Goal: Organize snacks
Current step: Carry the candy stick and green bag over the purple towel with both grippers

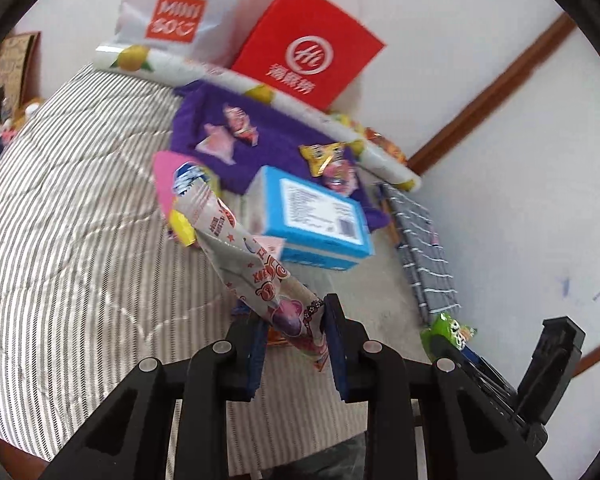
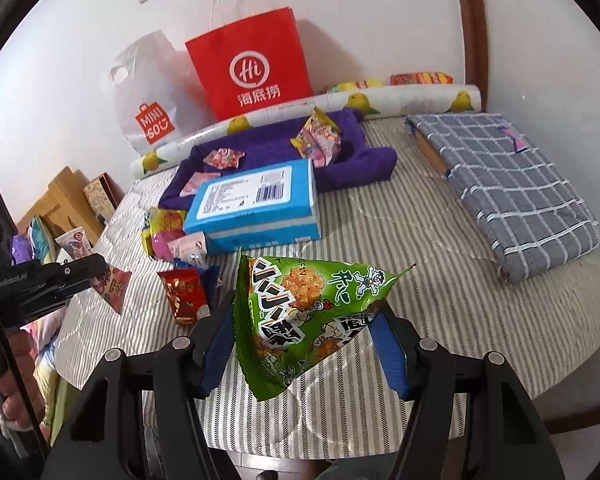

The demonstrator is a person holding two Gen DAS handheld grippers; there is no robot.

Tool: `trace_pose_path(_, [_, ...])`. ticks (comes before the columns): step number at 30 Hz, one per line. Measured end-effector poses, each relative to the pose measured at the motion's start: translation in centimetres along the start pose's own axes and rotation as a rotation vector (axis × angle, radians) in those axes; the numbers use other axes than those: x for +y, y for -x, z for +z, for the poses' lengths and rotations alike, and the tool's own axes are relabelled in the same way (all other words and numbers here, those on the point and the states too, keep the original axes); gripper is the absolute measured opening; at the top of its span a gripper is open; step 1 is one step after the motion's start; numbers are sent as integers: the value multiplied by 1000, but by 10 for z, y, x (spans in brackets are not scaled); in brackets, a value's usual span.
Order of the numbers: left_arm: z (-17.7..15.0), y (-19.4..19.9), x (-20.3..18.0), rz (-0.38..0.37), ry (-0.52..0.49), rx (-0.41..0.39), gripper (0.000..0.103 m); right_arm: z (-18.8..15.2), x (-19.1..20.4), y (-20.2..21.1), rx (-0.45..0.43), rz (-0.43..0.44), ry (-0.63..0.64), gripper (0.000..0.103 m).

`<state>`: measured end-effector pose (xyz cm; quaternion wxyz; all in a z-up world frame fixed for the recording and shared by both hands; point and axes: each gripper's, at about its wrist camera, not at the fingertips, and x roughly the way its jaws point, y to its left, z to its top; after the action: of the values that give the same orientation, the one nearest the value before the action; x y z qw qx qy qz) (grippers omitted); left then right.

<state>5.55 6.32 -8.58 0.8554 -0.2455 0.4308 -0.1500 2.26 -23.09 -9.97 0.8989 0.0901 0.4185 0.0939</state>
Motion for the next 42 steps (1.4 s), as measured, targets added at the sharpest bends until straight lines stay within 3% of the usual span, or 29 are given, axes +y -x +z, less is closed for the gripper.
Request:
trace_pose_path(10, [17,18,-33,-38,-76,-40,26,22,10,24,-55,13,22,63])
trace_pose_path(19, [41,12,-39,-50,-86,-44,26,49,27,28,-93,-14,75,63])
trace_pose_path(42, [103,-39,-23,-62,-71,-25,26,110,51,-12,-116,-20,141,63])
